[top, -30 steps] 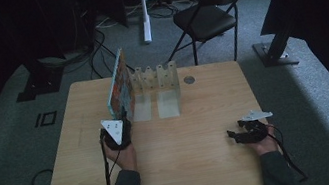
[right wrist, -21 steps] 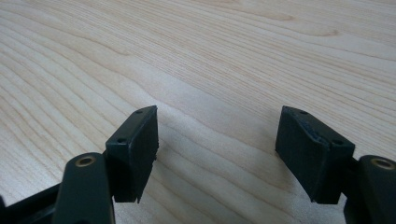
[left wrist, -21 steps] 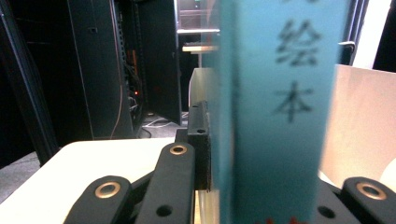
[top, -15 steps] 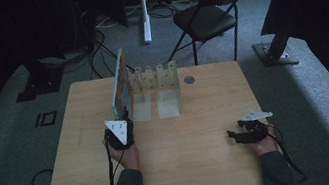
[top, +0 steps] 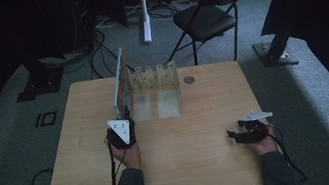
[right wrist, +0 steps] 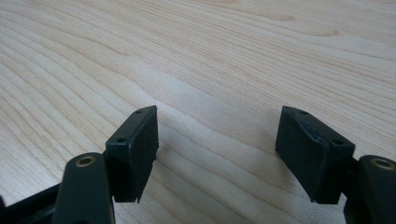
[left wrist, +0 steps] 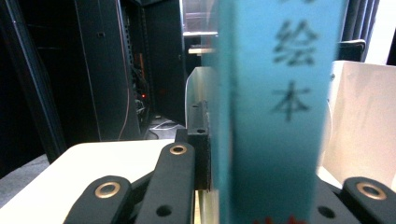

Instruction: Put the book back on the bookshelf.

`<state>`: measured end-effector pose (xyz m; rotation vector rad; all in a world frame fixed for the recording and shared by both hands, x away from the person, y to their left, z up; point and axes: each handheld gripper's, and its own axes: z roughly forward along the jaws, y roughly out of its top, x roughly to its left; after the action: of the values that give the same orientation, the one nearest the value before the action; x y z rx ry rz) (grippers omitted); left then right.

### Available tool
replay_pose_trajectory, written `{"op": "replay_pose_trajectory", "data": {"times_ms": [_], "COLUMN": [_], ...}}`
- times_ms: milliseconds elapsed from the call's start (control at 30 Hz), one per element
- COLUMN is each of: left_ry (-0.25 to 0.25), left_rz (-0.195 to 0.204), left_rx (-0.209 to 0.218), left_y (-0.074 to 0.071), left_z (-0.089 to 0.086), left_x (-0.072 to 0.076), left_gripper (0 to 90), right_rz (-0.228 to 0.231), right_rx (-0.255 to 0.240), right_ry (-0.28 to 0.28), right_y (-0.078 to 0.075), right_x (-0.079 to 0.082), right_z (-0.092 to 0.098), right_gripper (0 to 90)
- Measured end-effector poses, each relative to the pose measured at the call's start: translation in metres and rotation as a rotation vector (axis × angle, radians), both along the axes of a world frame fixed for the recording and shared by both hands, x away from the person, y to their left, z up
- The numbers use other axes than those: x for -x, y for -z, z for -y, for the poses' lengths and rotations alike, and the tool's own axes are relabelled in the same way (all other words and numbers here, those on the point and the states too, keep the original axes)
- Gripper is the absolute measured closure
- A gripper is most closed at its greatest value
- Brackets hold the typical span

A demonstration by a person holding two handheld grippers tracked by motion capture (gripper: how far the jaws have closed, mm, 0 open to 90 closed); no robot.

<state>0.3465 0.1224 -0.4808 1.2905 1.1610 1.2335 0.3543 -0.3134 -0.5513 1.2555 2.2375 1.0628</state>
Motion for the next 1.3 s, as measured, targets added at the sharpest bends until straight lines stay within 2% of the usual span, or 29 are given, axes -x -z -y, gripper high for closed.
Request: {"op": "replay_pose_trajectory", "data": {"times_ms": [667, 1133, 1300], "left_ry": [0.016, 0.031, 0.034], "left_rz": [-0.002, -0.009, -0.015], "left_rx": [-0.011, 0.014, 0.010], "left_y": [0.0031, 0.0063, 0.0068], "left_z": [0.0009, -0.0038, -0.0051], "left_x": [-0.0013, 0.0015, 0.0023], "left_gripper": [80.8, 80.9, 80.9], "right_rz": [-0.001, 0.000, 0.002], "right_rx": [0.000, 0.000, 0.002], "right_ry": [0.000, -0.002, -0.002], "right_y": [0.0000, 0.0000, 0.0001], "right_x": [-0.0001, -0.0003, -0.0002], "right_z": [-0.0001, -0.0001, -0.0004], "right_gripper": [29.6, 29.6, 29.7]}}
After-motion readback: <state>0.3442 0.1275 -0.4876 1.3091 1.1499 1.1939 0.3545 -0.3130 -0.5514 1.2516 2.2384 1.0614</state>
